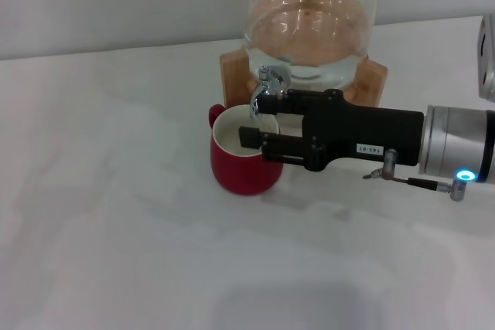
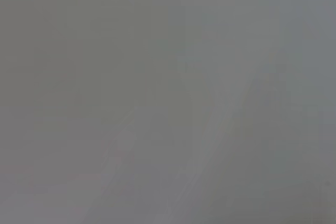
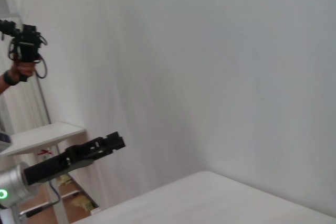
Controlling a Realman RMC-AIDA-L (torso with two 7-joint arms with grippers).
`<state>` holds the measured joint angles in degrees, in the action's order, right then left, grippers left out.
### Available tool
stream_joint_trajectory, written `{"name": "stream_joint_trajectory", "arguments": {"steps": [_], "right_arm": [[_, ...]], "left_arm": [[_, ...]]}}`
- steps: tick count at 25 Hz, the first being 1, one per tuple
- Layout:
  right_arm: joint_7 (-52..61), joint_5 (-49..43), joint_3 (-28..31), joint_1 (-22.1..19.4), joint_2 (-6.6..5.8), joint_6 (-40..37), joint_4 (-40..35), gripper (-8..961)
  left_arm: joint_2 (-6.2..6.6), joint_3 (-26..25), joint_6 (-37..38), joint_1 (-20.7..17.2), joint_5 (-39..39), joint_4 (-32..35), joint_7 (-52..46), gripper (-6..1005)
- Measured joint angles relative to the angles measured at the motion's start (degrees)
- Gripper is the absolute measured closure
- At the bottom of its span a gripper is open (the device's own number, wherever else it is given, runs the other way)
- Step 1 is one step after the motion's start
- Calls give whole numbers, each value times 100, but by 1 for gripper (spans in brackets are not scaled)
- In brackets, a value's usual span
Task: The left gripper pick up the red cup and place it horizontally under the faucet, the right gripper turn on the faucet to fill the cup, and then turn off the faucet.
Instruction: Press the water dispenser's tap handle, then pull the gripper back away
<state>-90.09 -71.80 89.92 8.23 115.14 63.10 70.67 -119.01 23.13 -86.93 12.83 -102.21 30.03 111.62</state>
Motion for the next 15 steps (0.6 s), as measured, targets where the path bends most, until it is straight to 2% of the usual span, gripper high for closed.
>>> {"name": "stream_joint_trajectory", "arguments": {"steps": [15], "right_arm": [[-47, 17, 58, -44, -1, -192, -46, 321]], "left_arm": [[1, 8, -17, -9, 5, 3, 0, 274]]}}
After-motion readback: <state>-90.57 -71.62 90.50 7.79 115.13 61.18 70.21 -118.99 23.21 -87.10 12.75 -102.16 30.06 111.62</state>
